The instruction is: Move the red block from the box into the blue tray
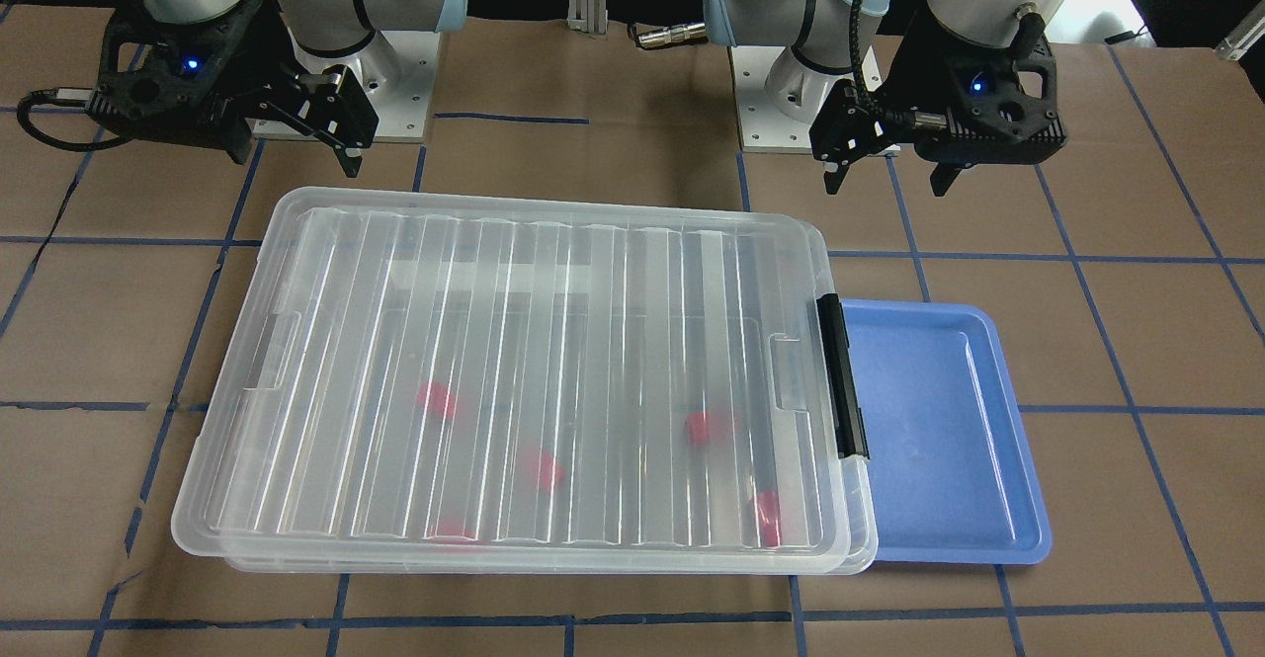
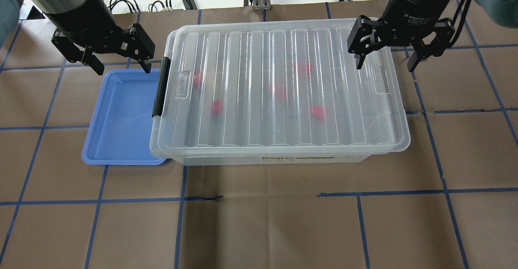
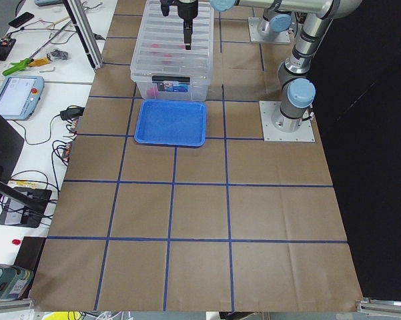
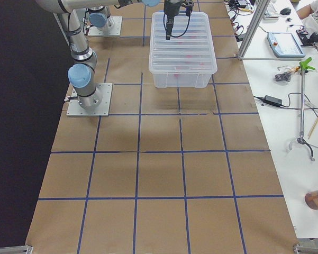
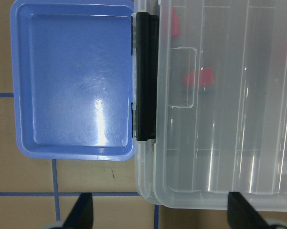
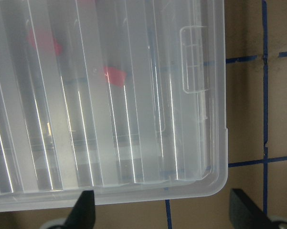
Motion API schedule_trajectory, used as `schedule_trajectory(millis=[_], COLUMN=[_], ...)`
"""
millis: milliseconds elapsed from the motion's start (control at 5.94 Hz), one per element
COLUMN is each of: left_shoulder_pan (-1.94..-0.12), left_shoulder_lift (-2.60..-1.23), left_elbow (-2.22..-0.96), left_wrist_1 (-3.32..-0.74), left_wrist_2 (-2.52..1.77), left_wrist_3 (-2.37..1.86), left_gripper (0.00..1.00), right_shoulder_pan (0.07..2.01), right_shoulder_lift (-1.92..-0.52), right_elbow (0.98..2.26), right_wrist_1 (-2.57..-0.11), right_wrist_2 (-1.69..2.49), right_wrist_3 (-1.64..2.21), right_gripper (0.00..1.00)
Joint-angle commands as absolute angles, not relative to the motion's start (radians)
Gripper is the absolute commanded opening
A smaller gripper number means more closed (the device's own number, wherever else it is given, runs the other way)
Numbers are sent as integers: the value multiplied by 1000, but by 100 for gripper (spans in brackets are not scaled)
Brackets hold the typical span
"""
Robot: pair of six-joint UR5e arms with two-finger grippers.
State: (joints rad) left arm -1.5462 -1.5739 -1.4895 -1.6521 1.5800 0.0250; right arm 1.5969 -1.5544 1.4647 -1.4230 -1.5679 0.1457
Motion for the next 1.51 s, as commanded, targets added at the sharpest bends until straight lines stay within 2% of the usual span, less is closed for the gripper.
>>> schedule_trajectory(millis=[0, 841, 1346], left_shoulder_pan=[-1546, -1543, -1545], left_shoulder_lift=[-1572, -1572, -1572], left_elbow=[-1489, -1488, -1488], left_wrist_1=[-1652, -1652, -1652], left_wrist_2=[1580, 1580, 1578], left_wrist_3=[26, 26, 25], left_gripper=[98, 98, 98], right_shoulder_pan=[1595, 1586, 1369], right_shoulder_lift=[-1551, -1548, -1546], right_elbow=[1466, 1470, 1505], right_wrist_1=[-1427, -1421, -1425], right_wrist_2=[-1557, -1571, -1565], right_wrist_3=[146, 138, -94], right_gripper=[100, 100, 100])
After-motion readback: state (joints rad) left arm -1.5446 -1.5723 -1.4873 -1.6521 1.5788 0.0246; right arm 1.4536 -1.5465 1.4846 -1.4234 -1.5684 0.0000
